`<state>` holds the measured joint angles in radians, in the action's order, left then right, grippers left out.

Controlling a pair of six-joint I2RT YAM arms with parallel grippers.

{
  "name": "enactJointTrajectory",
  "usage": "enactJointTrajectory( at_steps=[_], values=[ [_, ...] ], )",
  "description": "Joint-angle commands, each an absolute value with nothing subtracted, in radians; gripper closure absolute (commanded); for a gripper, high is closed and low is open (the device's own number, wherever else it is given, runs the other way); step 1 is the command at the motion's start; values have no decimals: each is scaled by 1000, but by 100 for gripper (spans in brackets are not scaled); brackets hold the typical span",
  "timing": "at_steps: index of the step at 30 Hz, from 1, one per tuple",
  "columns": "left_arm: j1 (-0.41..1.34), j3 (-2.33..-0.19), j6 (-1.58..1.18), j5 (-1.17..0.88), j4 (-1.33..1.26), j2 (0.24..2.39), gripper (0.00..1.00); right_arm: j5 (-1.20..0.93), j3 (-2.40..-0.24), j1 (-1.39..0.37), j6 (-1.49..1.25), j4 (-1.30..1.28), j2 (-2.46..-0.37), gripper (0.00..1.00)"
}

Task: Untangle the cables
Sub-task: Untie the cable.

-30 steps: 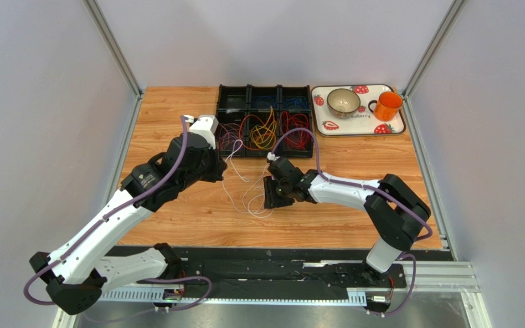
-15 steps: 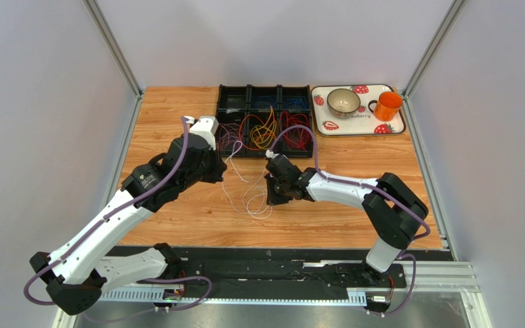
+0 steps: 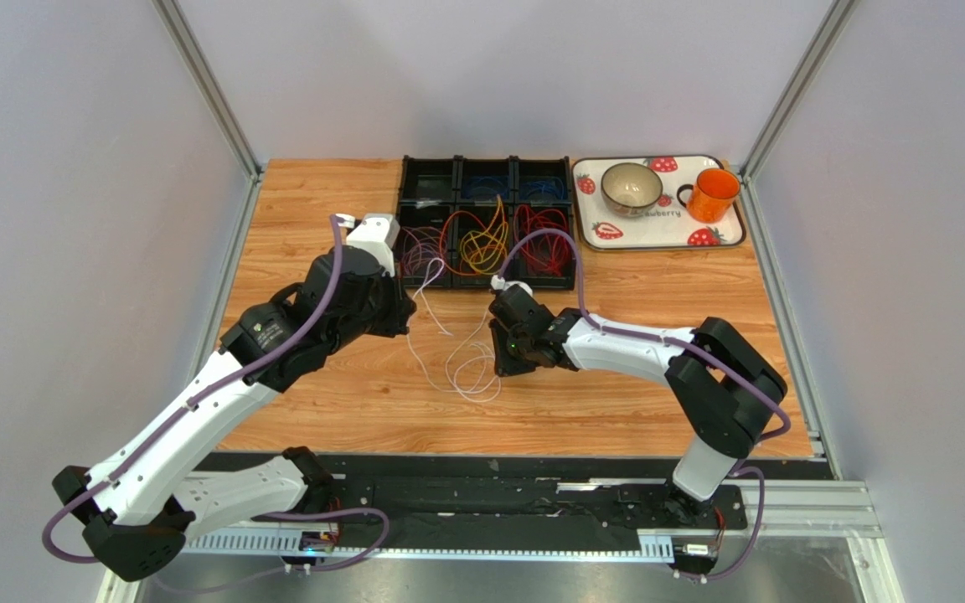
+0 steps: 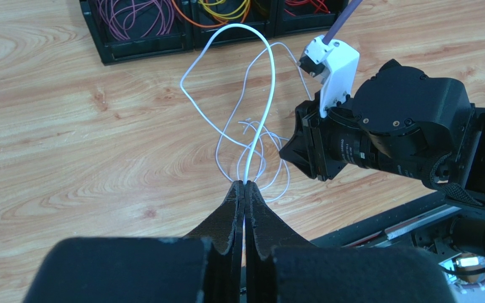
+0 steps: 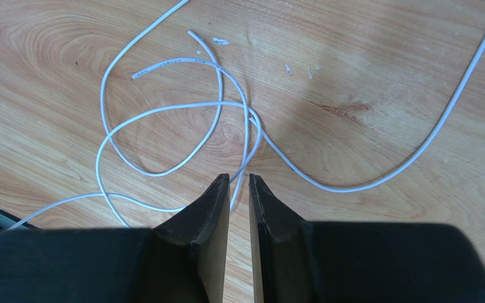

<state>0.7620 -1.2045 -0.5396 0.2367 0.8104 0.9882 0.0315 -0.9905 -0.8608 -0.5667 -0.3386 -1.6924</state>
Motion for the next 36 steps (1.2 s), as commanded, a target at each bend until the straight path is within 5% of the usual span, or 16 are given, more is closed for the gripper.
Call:
enactJointTrajectory(
  at_steps=[1, 20, 23, 27, 36],
  values=[
    [756, -1201, -540, 233, 788, 969, 100, 77, -1031, -864, -546, -334, -1684, 78],
    [756, -1204, -543, 229, 792, 970, 100, 72, -1054, -864, -538, -321, -1752, 76],
    [756, -1201, -543, 229, 790, 969, 100, 71, -1052, -864, -541, -314, -1759, 80],
    [756, -1206, -541, 230, 795, 969, 100, 89, -1054, -864, -537, -310, -1756, 100],
    [756, -1250, -517, 290, 888, 925, 100, 169, -1129, -845, -482, -441, -1591, 100]
  ],
)
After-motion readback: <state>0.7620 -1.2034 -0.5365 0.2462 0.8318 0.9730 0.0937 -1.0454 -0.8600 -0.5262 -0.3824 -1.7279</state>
